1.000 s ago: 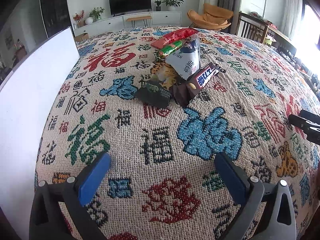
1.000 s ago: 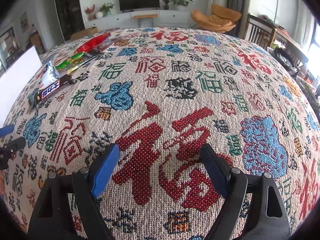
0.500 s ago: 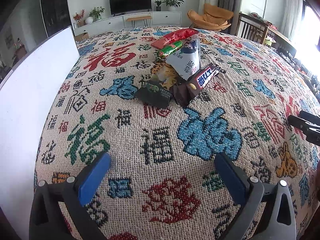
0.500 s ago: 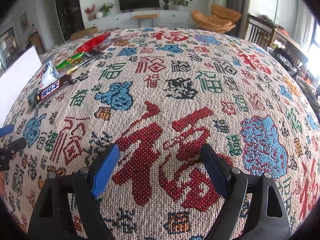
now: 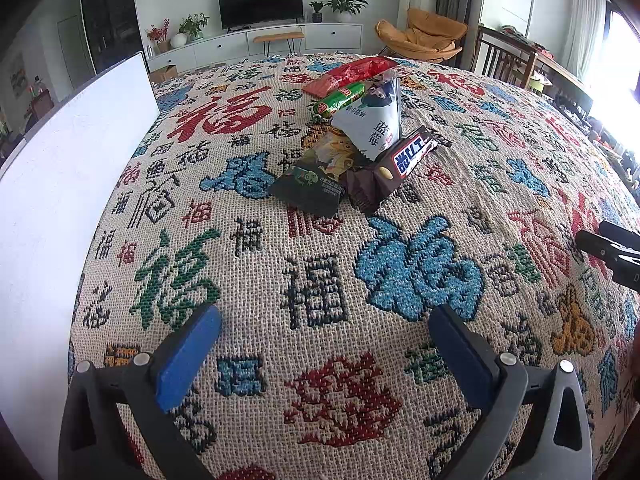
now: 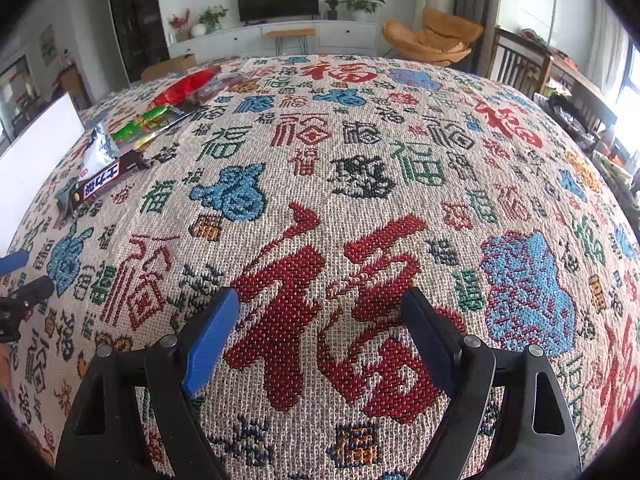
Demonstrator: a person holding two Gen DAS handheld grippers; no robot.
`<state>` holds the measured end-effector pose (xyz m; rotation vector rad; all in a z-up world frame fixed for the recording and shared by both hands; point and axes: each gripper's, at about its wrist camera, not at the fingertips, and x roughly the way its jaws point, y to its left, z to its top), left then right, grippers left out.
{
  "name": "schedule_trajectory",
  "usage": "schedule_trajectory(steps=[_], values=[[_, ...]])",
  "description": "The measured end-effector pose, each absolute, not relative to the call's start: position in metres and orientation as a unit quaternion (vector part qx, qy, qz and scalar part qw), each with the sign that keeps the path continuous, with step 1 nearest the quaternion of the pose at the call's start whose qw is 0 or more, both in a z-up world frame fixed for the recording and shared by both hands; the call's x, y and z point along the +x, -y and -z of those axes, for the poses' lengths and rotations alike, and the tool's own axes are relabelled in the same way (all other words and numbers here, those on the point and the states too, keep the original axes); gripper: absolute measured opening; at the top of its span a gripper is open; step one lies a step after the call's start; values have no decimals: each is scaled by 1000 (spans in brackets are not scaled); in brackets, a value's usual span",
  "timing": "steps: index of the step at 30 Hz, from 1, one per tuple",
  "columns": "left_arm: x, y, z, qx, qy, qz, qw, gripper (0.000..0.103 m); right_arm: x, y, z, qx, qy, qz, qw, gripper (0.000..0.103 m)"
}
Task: Organize snacks
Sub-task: 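Bring both tools back over the snack pile on the table, then grasp the yellow-printed snack packet with the left tool and lift it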
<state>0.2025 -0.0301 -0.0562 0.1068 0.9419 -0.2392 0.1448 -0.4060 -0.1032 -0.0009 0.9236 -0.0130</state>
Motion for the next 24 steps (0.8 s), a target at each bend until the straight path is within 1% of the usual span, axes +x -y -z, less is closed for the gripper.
schedule_trajectory(steps=[24], values=[[201,32,56,51,-453,115,883,103,144,409,103,5,-445,2,896,87]])
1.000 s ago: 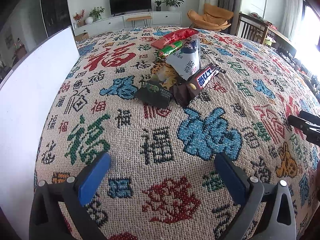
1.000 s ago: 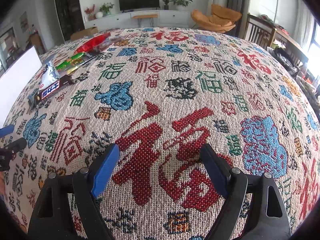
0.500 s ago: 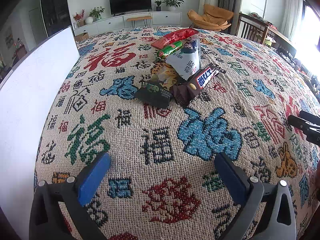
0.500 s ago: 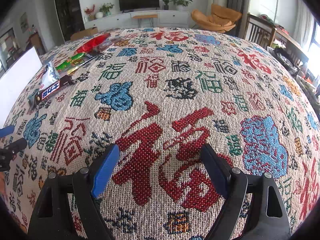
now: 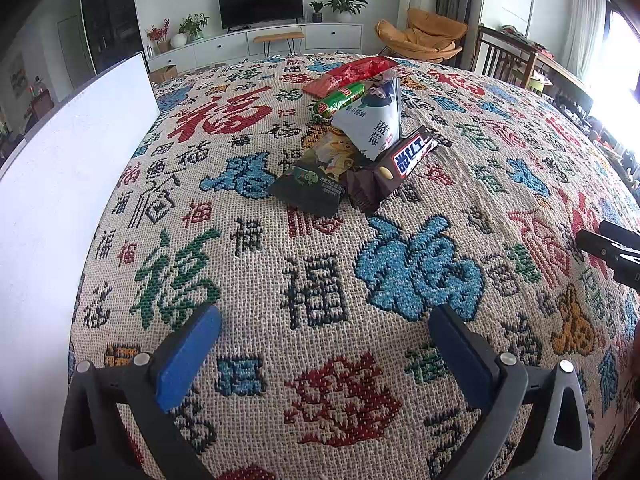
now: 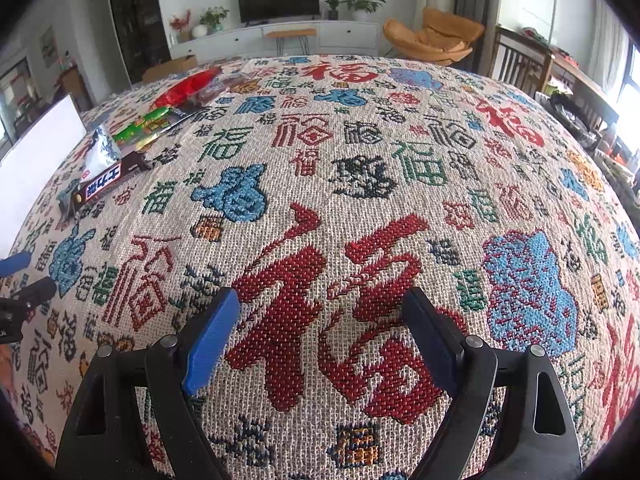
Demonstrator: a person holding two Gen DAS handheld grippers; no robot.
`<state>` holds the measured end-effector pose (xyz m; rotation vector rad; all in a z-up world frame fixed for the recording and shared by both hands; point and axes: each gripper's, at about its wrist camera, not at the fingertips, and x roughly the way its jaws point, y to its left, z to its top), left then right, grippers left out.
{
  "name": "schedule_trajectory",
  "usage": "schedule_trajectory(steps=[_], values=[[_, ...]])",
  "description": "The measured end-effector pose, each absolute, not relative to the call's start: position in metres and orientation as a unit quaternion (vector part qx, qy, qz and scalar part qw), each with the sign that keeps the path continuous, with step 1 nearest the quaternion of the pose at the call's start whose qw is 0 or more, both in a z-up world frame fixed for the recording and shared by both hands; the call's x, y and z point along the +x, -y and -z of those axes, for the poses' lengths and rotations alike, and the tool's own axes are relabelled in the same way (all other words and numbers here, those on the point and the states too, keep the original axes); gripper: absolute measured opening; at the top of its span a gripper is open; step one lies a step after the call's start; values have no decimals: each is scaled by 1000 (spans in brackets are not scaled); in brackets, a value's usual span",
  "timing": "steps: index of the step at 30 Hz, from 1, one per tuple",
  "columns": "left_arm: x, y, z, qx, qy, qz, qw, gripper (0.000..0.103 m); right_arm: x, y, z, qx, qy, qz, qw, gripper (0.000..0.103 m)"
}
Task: Organize snacks
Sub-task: 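Grasp the yellow-printed snack packet with the left tool and lift it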
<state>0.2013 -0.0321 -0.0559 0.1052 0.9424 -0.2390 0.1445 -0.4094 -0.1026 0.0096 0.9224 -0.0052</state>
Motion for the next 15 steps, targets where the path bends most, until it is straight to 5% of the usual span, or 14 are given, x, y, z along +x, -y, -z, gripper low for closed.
schedule_trajectory(steps=[12,15], values=[[277,-20,16,-33,-475,91,875,102,145,409,103,9,-444,1,896,87],[301,-2,23,13,-495,93,864,94,145,409,103,8,-444,1,896,87]])
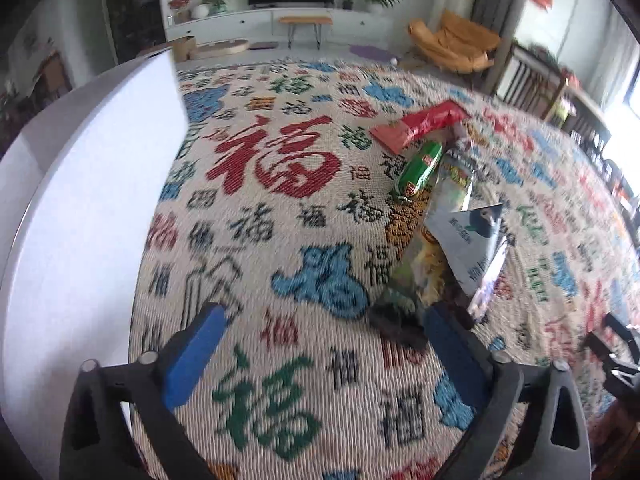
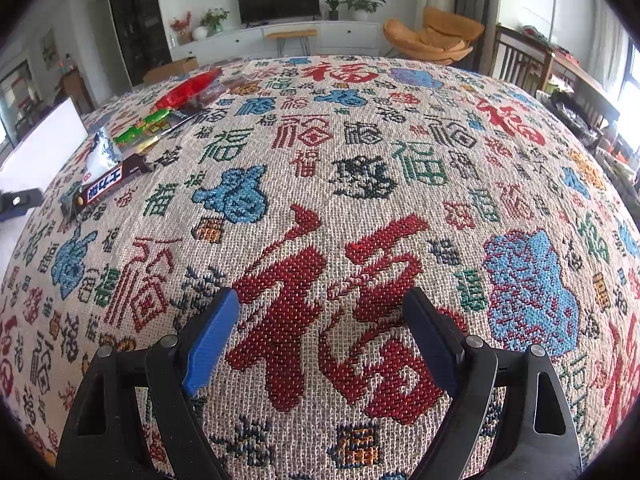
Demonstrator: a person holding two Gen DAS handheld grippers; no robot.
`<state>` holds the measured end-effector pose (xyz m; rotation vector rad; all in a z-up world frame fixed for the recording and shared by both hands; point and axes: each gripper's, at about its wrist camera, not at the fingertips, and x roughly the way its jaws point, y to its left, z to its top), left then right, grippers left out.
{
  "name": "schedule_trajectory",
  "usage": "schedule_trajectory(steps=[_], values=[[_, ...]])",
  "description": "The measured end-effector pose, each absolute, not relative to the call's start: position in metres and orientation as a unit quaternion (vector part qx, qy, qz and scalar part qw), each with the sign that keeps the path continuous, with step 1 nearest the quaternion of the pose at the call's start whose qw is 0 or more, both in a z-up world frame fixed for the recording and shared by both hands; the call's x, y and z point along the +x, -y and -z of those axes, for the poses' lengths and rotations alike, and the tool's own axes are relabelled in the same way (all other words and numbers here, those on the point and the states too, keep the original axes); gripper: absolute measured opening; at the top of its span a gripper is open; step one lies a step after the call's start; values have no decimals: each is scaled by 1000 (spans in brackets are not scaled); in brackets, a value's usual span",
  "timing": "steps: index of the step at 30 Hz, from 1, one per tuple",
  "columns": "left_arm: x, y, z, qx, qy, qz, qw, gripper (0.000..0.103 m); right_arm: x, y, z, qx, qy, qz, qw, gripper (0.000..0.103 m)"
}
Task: Organize snacks
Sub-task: 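Grasp the yellow-printed snack packet with the left tool and lift it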
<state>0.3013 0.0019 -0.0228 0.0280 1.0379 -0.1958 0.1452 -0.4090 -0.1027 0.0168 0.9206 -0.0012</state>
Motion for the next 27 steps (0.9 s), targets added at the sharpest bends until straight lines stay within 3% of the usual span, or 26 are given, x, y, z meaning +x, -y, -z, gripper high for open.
schedule_trajectory(steps=[3,4,6,8,11,15,22,24,26,27], values=[[318,34,32,59,-506,131,850,93,145,408,103,8,-444,1,896,87],[319,42,35,67,-508,138,848,86,145,408,103,7,-444,1,896,87],[323,61,42,74,-514,157,840,58,145,409,103,7,-444,1,896,87],[326,77,40,78,-506,161,844,44,145,408,103,8,-444,1,896,87],[319,90,40,93,-491,177,848,28,145,408,103,8,-444,0,896,87],[303,76,36,77,-494,179,847,22,146,407,103,8,-444,1,896,87],[210,15,33,38,-512,146,846,25,146,407,103,7,-444,1,896,87],[190,1,32,17,-509,145,848,40,146,407,103,7,-445,1,896,87],[179,-7,30,8,-497,147,855,81,145,408,103,7,-445,1,896,87],[177,-9,31,10,-491,147,859,87,145,408,103,7,-445,1,896,87]])
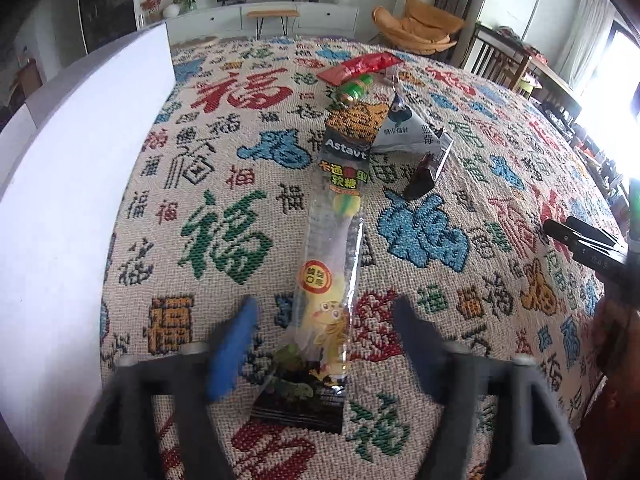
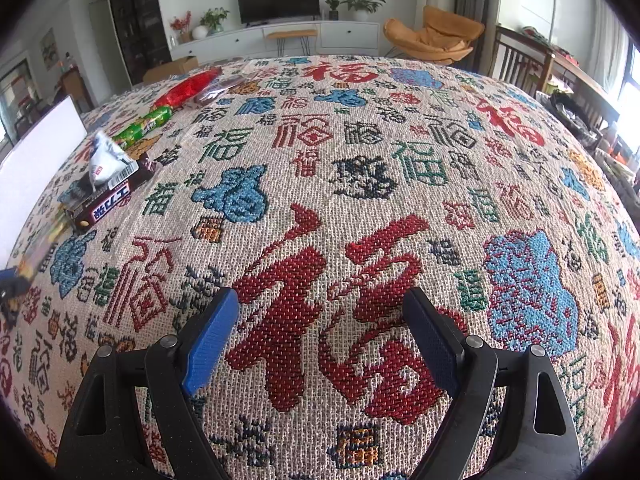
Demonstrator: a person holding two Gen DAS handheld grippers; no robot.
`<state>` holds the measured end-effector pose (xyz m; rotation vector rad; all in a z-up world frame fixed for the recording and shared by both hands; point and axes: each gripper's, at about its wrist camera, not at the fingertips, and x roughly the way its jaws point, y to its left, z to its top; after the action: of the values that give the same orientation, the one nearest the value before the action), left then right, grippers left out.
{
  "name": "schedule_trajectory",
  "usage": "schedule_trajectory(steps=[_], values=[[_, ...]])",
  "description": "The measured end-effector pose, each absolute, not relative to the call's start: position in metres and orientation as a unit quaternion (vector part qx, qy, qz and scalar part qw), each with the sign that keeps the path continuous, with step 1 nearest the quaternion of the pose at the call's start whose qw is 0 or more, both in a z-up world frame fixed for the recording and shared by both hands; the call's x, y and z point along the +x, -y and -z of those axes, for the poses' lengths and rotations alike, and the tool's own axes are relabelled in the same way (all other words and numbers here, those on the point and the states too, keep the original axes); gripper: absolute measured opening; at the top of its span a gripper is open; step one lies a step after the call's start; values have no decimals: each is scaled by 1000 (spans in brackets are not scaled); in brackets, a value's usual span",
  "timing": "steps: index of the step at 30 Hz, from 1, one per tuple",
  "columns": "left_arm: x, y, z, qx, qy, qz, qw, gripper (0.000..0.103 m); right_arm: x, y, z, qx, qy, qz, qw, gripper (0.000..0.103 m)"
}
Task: Organize snacks
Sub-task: 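Grasp the yellow-printed snack packet with the left tool and lift it, then grasp the Snickers bar with the right tool while the left tool holds the yellow packet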
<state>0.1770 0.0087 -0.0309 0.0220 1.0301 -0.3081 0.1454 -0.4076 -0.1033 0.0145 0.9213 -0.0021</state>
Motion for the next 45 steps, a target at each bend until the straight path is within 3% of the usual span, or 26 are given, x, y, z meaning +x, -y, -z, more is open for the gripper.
schedule_trajectory(steps=[8,9,11,13,16,20,26,38,41,45], values=[[216,13,45,65,-475,126,869,85,146,408,103,7,-444,1,896,87],[220,9,45,52,-470,113,874,79,145,408,103,7,-444,1,896,87],[223,-8,41,2,-460,67,886,49,146,408,103,8,-444,1,896,87],[221,-25,39,-43,-455,44,888,43,146,408,103,7,-444,1,896,87],[219,-27,41,-43,-450,55,890,48,146,408,103,7,-444,1,896,87],[213,-7,48,28,-448,80,890,84,146,408,103,9,-444,0,896,87],[216,-9,51,24,-452,62,889,101,146,407,103,6,-445,1,896,87],[219,-7,54,28,-456,59,888,103,147,405,104,-1,-448,8,894,88],[219,-7,54,28,-456,59,888,103,152,395,97,23,-479,28,877,87],[219,-7,54,27,-456,59,888,103,171,337,72,77,-490,-101,862,87]])
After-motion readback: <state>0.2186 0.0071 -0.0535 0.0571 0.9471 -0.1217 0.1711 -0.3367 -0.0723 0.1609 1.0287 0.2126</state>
